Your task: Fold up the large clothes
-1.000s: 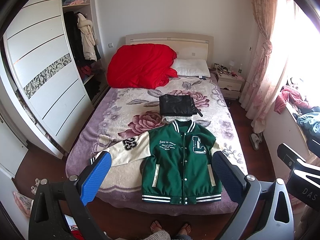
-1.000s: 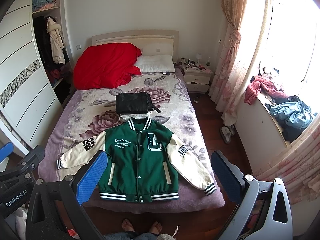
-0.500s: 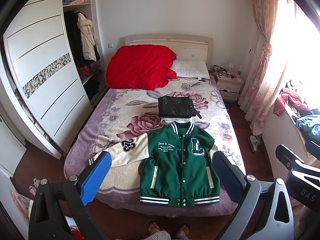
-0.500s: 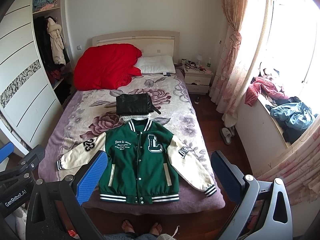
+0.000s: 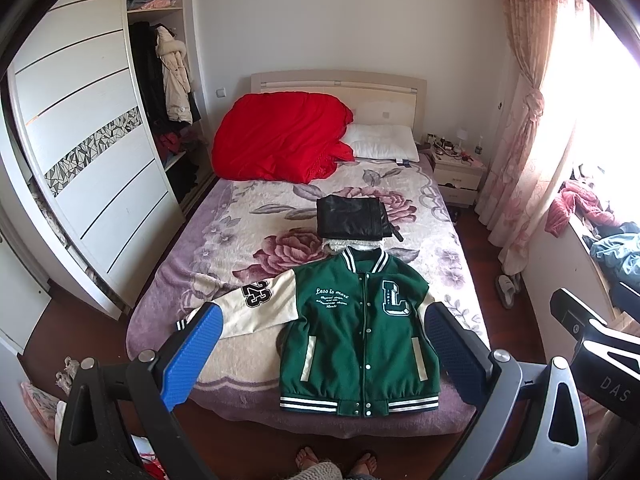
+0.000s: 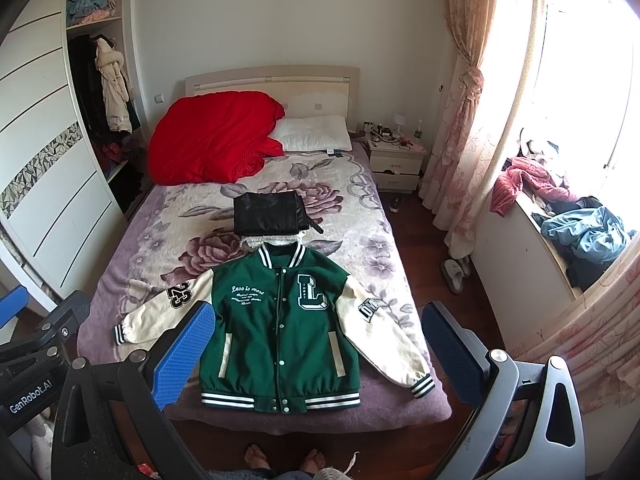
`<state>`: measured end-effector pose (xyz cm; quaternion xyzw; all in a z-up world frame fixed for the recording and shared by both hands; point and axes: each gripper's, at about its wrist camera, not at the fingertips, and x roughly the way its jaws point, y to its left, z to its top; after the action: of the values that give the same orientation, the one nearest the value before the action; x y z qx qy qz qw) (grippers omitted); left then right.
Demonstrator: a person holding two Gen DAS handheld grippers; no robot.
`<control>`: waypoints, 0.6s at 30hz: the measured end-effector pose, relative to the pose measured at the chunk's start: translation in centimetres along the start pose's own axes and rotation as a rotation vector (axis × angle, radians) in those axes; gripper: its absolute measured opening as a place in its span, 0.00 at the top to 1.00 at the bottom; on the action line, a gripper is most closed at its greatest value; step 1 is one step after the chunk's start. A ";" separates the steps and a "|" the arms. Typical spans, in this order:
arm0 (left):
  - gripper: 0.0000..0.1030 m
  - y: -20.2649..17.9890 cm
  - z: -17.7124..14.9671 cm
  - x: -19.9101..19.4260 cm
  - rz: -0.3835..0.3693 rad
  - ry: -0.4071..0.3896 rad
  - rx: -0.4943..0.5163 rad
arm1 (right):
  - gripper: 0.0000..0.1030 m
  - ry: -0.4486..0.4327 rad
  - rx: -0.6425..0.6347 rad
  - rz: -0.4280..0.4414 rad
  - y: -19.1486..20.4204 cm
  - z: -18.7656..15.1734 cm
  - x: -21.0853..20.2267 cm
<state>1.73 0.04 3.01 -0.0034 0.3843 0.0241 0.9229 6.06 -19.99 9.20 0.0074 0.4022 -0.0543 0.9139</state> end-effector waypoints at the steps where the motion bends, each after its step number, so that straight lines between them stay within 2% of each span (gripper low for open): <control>1: 0.00 0.0 0.0 0.0 0.000 0.000 0.000 | 0.00 0.000 0.000 0.000 0.0 -0.1 0.0; 6: 0.00 0.0 -0.5 0.0 -0.002 -0.009 0.000 | 0.00 0.002 0.011 0.004 0.4 0.4 0.5; 7: 0.00 0.0 -0.4 0.2 -0.002 -0.024 -0.001 | 0.00 -0.001 0.013 0.005 0.4 -0.5 0.3; 10: 0.00 0.4 0.2 2.1 0.010 -0.051 -0.005 | 0.00 0.001 0.044 0.023 0.4 -0.2 1.7; 13: 0.00 0.9 0.6 5.4 0.034 -0.057 0.000 | 0.00 0.028 0.077 0.018 -0.2 -2.3 4.9; 16: 0.00 1.4 -0.3 9.7 0.055 -0.057 0.029 | 0.00 0.115 0.180 -0.048 -3.1 -4.3 10.5; 18: 0.00 1.6 -1.1 13.3 0.056 -0.032 0.049 | 0.00 0.182 0.278 -0.082 -6.0 -6.9 14.5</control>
<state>10.27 2.19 -7.21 0.0301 0.3700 0.0404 0.9277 10.11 -26.91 -5.96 0.1223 0.4718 -0.1458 0.8609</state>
